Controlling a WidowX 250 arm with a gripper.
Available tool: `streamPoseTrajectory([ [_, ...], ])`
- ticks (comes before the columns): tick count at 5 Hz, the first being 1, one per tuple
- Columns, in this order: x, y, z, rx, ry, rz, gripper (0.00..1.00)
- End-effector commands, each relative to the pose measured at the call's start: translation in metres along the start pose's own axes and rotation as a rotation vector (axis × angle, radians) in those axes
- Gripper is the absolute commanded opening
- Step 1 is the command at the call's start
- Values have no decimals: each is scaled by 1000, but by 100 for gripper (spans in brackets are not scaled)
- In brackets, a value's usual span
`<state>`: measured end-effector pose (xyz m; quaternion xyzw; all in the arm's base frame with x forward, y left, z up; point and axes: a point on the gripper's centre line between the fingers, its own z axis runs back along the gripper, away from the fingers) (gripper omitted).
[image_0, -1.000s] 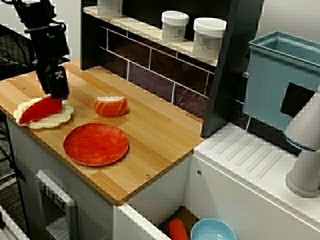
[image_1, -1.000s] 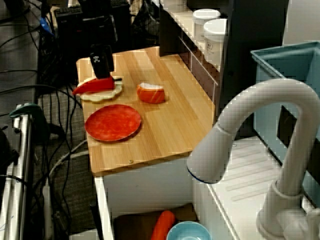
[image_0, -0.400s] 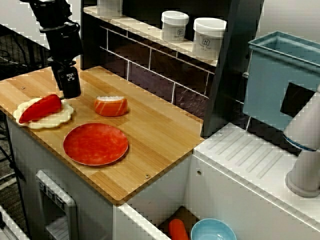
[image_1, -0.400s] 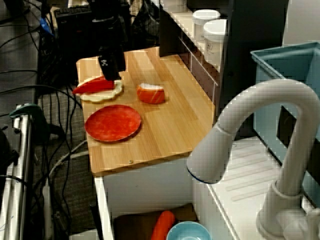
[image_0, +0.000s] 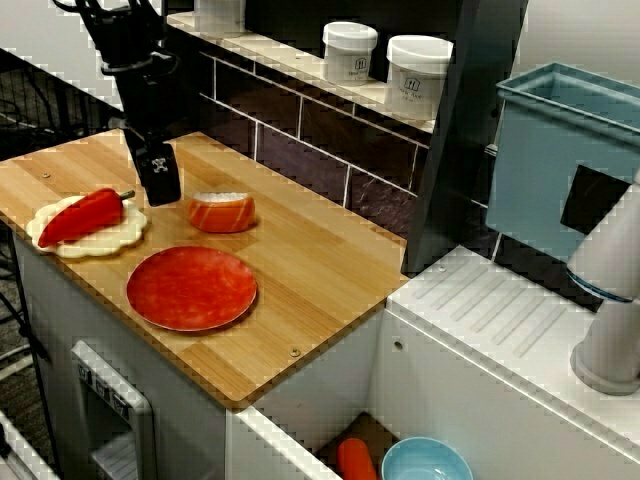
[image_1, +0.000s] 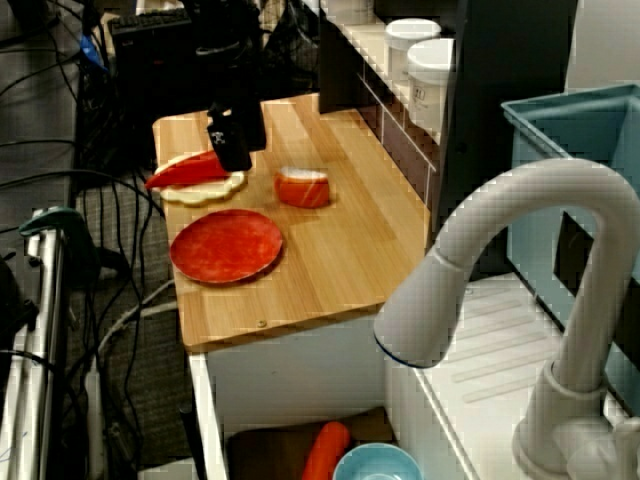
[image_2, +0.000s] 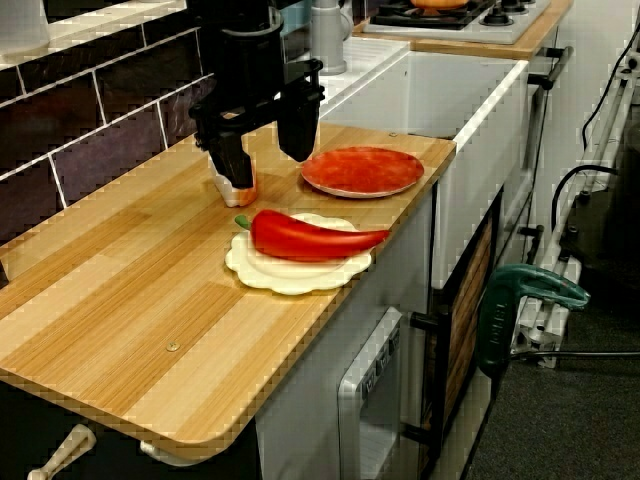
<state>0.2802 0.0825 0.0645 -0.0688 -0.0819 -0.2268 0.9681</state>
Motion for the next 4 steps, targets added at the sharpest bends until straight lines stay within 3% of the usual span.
streamPoseTrajectory([
  [1, 26, -5, 8, 88, -67, -76, 100],
  [4, 42, 1, -4, 101, -49, -80, 100],
])
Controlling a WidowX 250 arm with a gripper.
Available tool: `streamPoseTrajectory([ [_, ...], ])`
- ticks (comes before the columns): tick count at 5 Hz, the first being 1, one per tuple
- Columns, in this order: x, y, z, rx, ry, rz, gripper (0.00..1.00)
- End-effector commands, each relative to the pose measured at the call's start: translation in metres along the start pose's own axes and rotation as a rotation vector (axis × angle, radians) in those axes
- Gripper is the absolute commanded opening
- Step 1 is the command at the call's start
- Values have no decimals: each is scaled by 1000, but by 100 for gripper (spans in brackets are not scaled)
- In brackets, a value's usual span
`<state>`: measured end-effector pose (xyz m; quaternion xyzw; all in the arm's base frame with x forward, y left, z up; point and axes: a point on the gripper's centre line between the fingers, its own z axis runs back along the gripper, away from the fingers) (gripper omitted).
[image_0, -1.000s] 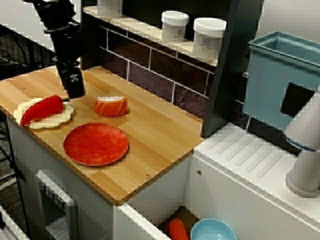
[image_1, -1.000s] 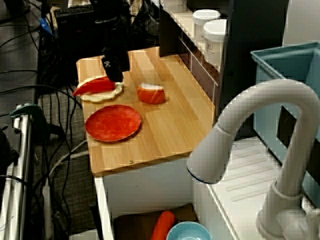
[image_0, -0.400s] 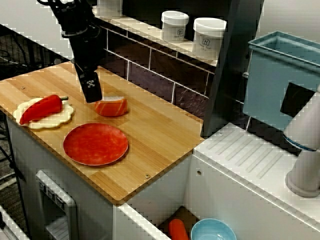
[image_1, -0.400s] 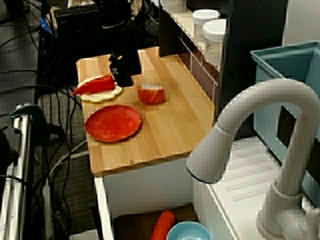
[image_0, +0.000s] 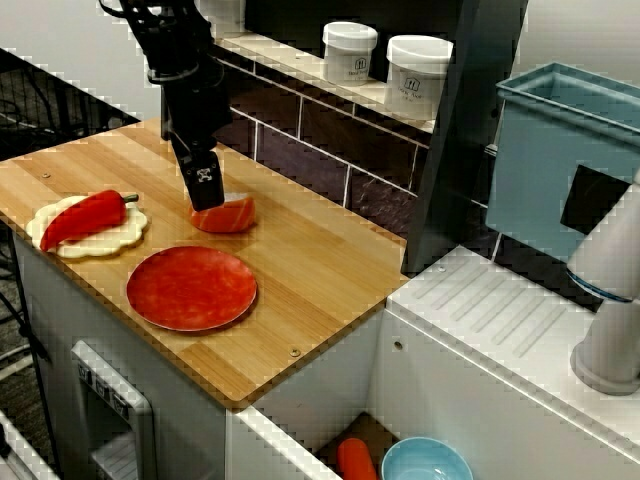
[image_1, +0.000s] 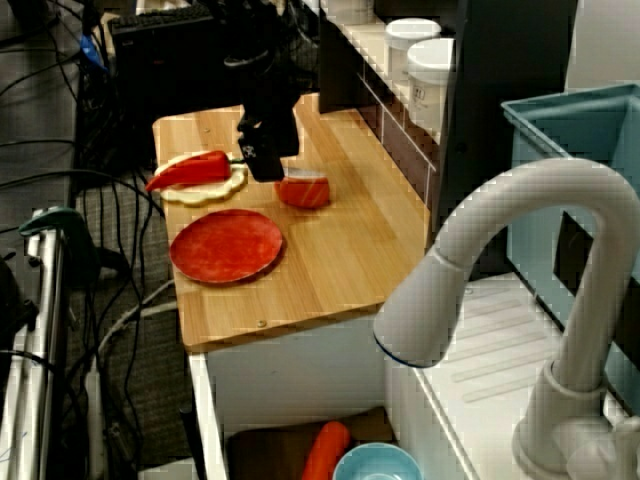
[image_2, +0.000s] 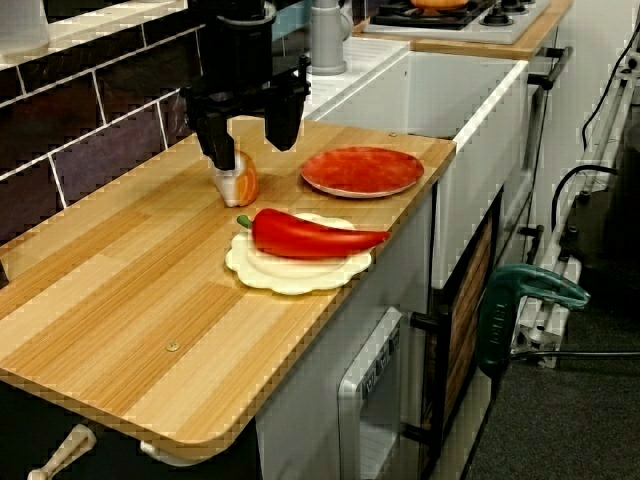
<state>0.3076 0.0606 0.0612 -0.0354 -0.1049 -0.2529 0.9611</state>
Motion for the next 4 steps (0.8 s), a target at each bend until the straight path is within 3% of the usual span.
streamPoseTrajectory([
  [1, 10, 12, 6, 27, -24, -27, 100],
  [4, 17, 18, -5, 26, -6, -78, 100],
])
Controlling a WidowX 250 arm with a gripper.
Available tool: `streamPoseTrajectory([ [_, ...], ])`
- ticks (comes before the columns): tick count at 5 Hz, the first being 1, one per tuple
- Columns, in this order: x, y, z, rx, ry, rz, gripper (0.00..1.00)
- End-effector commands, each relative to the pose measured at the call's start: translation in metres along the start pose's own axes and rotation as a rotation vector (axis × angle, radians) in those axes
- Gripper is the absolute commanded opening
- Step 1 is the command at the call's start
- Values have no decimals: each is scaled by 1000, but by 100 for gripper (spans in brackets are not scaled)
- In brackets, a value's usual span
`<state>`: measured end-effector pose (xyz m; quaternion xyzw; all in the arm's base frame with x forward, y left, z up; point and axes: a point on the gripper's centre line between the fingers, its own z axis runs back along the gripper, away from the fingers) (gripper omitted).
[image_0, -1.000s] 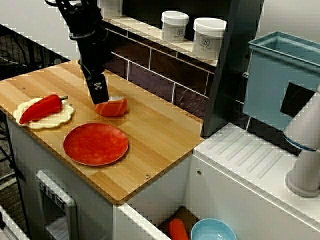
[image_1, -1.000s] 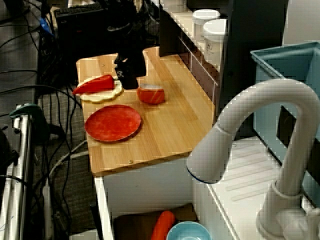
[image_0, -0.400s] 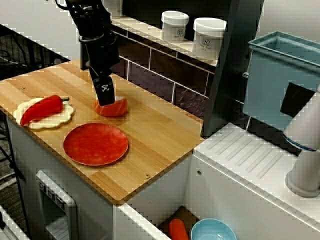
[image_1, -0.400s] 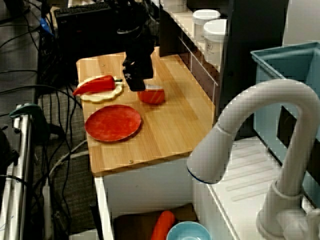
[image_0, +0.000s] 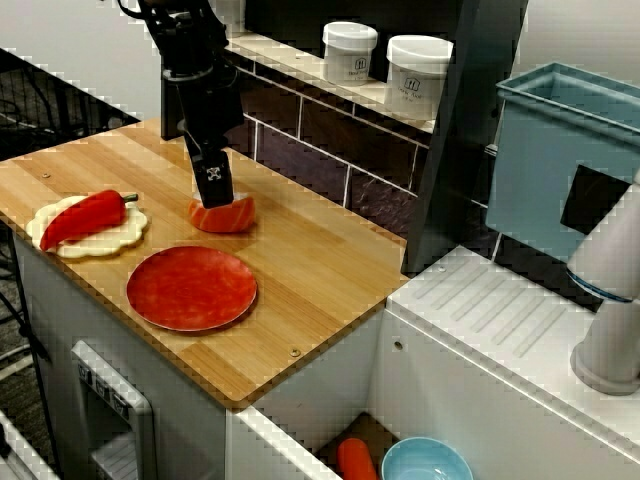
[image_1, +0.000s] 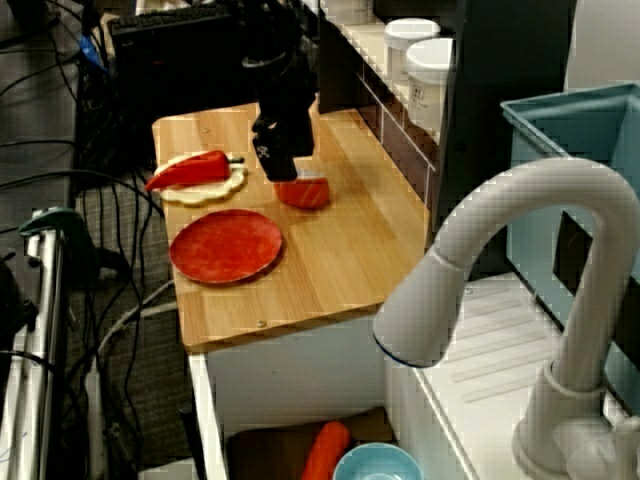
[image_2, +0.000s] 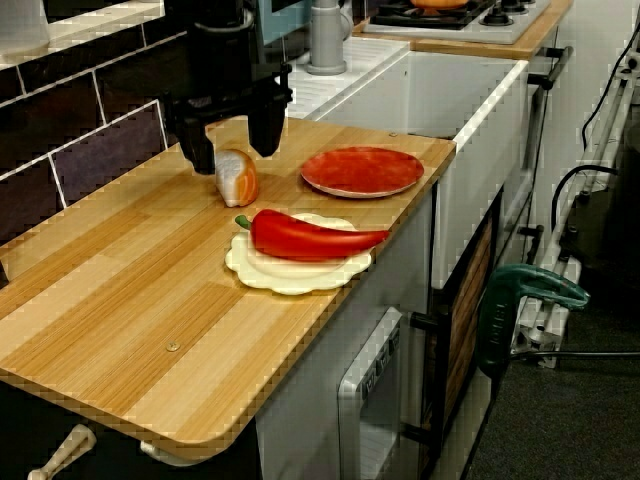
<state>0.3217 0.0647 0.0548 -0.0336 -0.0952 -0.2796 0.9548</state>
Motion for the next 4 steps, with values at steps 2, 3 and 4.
streamPoseTrajectory([
  [2, 8, 6, -6, 38, -14, -20, 100],
  [3, 7, 5, -11, 44, -5, -10, 100],
  [4, 6, 7, -14, 62, -8, 22, 100],
])
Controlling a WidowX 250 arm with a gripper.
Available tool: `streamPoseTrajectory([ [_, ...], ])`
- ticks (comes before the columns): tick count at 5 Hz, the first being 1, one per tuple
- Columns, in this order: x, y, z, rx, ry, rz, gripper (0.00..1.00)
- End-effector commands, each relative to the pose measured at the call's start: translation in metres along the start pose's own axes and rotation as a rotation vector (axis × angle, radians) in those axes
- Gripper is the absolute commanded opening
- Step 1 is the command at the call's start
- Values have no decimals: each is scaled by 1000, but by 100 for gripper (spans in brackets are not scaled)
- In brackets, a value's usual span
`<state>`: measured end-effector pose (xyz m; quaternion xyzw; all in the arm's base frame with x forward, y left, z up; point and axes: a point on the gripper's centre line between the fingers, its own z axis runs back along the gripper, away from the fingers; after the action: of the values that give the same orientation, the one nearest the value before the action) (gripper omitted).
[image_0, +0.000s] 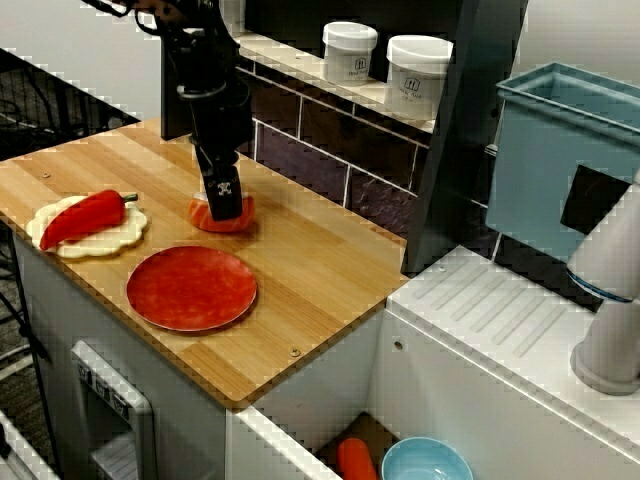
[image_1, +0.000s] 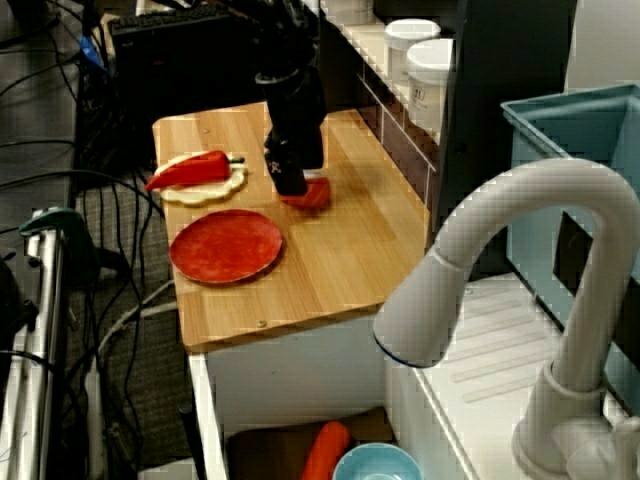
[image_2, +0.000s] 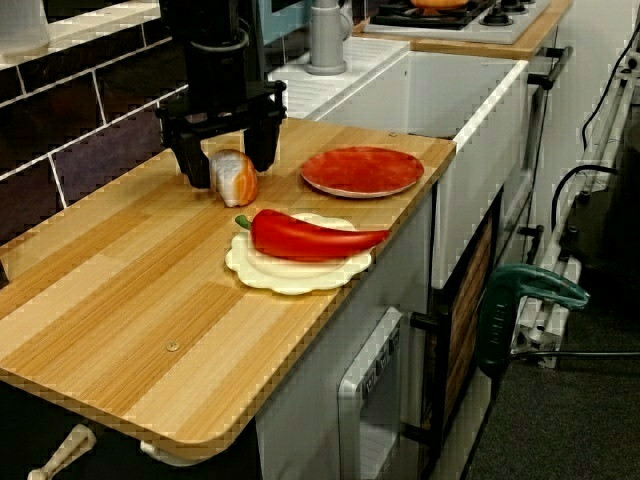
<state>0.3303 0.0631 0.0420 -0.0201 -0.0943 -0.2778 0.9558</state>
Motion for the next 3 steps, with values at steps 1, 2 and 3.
streamPoseTrajectory([
  [1, -1, 5, -1, 30, -13, 52, 100],
  [2, -2, 7, 2, 19, -14, 49, 0],
  [3, -3, 11, 9, 0, -15, 53, 0],
])
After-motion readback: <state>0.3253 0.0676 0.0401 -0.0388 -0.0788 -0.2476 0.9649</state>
